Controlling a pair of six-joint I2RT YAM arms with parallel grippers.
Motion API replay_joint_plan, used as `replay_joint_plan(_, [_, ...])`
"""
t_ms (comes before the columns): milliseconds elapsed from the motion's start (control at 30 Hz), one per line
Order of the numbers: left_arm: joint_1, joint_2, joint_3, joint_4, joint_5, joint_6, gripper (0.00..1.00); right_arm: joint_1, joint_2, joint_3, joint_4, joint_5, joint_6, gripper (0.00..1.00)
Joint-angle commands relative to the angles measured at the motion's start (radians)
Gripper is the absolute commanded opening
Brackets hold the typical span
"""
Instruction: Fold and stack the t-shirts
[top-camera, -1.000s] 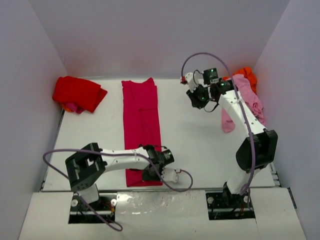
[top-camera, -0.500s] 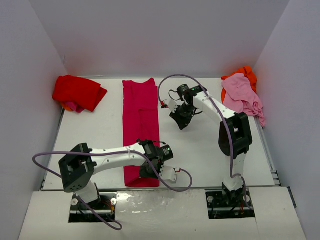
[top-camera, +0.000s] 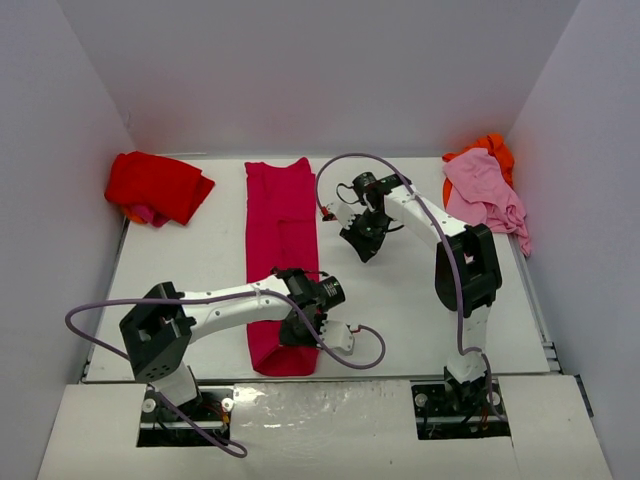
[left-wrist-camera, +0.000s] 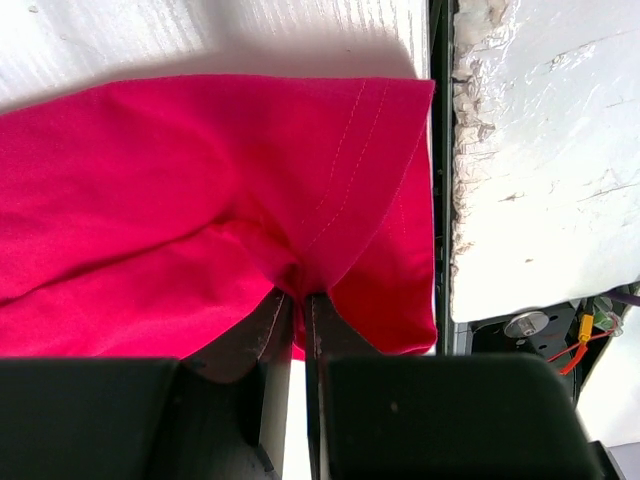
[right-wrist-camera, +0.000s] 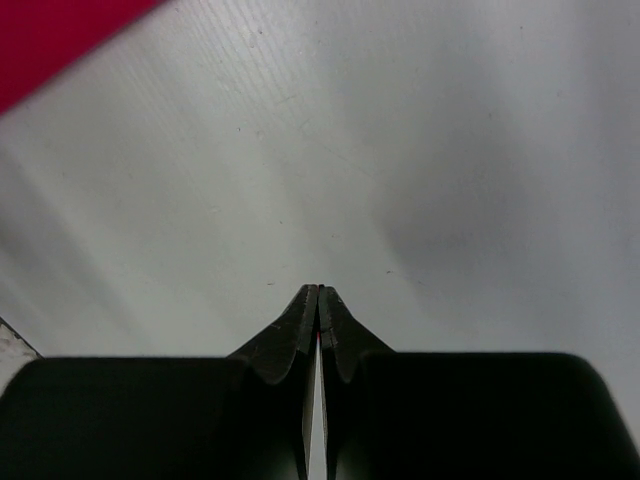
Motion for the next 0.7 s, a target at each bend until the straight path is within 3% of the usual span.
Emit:
replay_joint_plan(0, [0.012, -0.018, 0.032, -0.037, 0.009, 0.033, 0.00, 0.000, -0.020, 0.022, -0.022, 0.005, -0.001, 0.01])
replay_joint_plan(433, [0.072, 0.036, 0.148, -0.134, -0.001, 0.136, 0.00, 0.001, -0.105, -0.073, 0.018, 0.042, -0.009, 0.00])
replay_joint_plan(667, [0.210, 0.123, 0.407, -0.259, -0.037, 0.276, 0.00, -0.017, -0.087, -0.014, 0.016, 0.075, -0.009, 0.00])
